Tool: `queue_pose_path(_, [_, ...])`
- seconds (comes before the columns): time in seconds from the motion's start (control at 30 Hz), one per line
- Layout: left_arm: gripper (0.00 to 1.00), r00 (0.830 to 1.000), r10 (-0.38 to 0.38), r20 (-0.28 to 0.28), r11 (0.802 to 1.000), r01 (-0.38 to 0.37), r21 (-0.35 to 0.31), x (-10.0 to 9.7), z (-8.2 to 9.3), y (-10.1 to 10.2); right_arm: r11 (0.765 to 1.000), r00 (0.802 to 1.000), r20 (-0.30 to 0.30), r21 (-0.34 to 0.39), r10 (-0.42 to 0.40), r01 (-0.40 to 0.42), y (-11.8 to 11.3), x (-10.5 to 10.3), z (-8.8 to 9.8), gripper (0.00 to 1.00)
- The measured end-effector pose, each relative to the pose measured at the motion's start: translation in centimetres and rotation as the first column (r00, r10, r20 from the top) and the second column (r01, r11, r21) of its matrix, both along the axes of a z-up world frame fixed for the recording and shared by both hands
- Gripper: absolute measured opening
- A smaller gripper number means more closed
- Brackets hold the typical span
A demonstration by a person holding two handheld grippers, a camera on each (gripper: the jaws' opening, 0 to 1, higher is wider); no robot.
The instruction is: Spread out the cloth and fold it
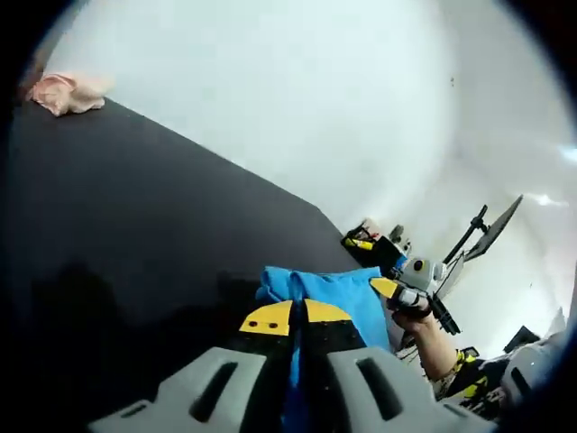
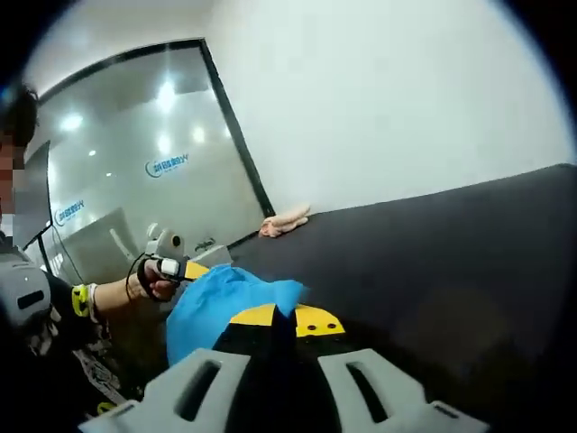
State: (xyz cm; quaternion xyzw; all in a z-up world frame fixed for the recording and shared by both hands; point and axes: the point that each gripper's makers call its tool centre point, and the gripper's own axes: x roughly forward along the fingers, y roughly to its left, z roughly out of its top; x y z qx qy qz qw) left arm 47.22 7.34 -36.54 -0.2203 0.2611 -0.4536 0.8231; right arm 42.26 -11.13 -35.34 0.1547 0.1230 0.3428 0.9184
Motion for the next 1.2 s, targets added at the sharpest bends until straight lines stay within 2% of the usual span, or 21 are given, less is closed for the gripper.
queue_pose_path(0.1, [0.00,0.999,-0.021,-0.031,0.999,0.020,-0.032,2.6,0.6,-1.7,0.998,0.998,0.025,0.023,-0.052,0.052,-2.2,1.9,1.1,0.03])
queue_pose_path(0.17, [0.00,0.999,-0.016,-0.034,0.999,0.014,-0.038,4.0,0.6,-2.3,0.997,0.997,0.022,0.002,-0.076,0.076,-3.7,3.6,1.4,0.03])
queue_pose_path(0.23, [0.00,1.000,-0.014,-0.024,0.999,0.013,-0.034,5.5,0.5,-3.2,0.993,0.992,0.070,-0.047,-0.103,0.107,-5.1,5.5,1.9,0.03])
queue_pose_path(0.3, [0.00,1.000,0.000,-0.023,0.999,-0.001,-0.042,7.0,0.5,-3.9,0.992,0.992,0.074,-0.061,-0.102,0.106,-5.6,7.5,1.9,0.04])
queue_pose_path(0.37, [0.00,1.000,0.021,-0.010,0.999,-0.021,-0.045,9.0,0.4,-4.6,0.988,0.989,0.073,-0.082,-0.125,0.131,-6.8,9.7,1.3,0.04])
queue_pose_path(0.4, [0.00,1.000,0.025,-0.015,0.999,-0.026,-0.042,9.4,0.3,-4.8,0.985,0.988,0.079,-0.099,-0.131,0.138,-6.8,9.7,0.9,0.04])
queue_pose_path(0.5, [0.00,0.997,0.056,-0.052,0.998,-0.055,0.015,12.1,-1.4,-5.6,0.979,0.985,0.062,-0.115,-0.160,0.166,-7.3,11.9,-0.3,0.04])
queue_pose_path(0.53, [0.00,0.996,0.062,-0.060,0.997,-0.059,0.040,12.5,-2.2,-5.7,0.977,0.985,0.053,-0.129,-0.166,0.172,-7.4,12.4,-1.0,0.04])
queue_pose_path(0.6, [0.00,0.994,0.059,-0.092,0.993,-0.048,0.110,12.9,-4.7,-5.9,0.960,0.983,0.007,-0.213,-0.183,0.180,-7.6,12.6,-4.2,0.04])
queue_pose_path(0.73, [0.05,0.993,0.079,-0.091,0.994,-0.072,0.086,13.0,-5.9,-5.6,0.972,0.987,-0.036,-0.187,-0.155,0.146,-6.4,12.2,-6.7,0.09])
queue_pose_path(0.77, [0.06,0.993,0.083,-0.087,0.994,-0.076,0.085,13.0,-5.8,-5.4,0.973,0.986,-0.033,-0.174,-0.162,0.154,-6.5,12.1,-6.8,0.13])
queue_pose_path(0.83, [0.06,0.994,0.110,0.009,0.994,-0.110,0.015,13.4,-3.6,-4.5,0.969,0.979,-0.006,-0.149,-0.202,0.199,-7.2,12.0,-5.6,0.18])
queue_pose_path(0.87, [0.06,0.984,0.160,0.074,0.986,-0.156,-0.065,13.5,-1.1,-3.4,0.970,0.978,0.002,-0.129,-0.207,0.206,-7.4,11.7,-4.7,0.18])
queue_pose_path(0.93, [0.09,0.955,0.226,0.195,0.970,-0.202,-0.136,12.9,2.2,-1.3,0.967,0.971,0.063,-0.092,-0.232,0.237,-8.7,10.4,-1.4,0.18])
queue_pose_path(0.97, [0.12,0.917,0.251,0.311,0.965,-0.214,-0.148,11.9,4.1,0.0,0.969,0.966,0.137,-0.086,-0.220,0.233,-9.2,8.8,0.7,0.18])
queue_pose_path(1.0, [0.17,0.857,0.269,0.440,0.963,-0.224,-0.152,10.5,6.1,1.3,0.967,0.957,0.194,-0.095,-0.214,0.235,-9.6,7.5,1.8,0.18])
queue_pose_path(1.03, [0.23,0.782,0.276,0.558,0.961,-0.234,-0.148,8.8,7.9,2.7,0.956,0.935,0.276,-0.129,-0.221,0.264,-10.5,5.6,3.1,0.18])
queue_pose_path(1.07, [0.34,0.710,0.276,0.648,0.959,-0.246,-0.139,7.2,9.2,3.9,0.944,0.915,0.322,-0.140,-0.243,0.300,-11.2,4.4,3.8,0.18])
queue_pose_path(1.1, [0.41,0.663,0.273,0.698,0.957,-0.262,-0.125,5.9,9.5,5.0,0.931,0.880,0.388,-0.122,-0.275,0.344,-12.0,2.7,4.6,0.21])
queue_pose_path(1.17, [0.55,0.644,0.299,0.704,0.943,-0.310,-0.118,5.1,8.1,6.6,0.910,0.827,0.460,-0.087,-0.324,0.405,-13.1,1.0,5.1,0.32])
queue_pose_path(1.2, [0.60,0.644,0.322,0.694,0.935,-0.330,-0.128,5.1,7.3,7.0,0.892,0.800,0.477,-0.067,-0.364,0.446,-13.8,0.4,4.9,0.42])
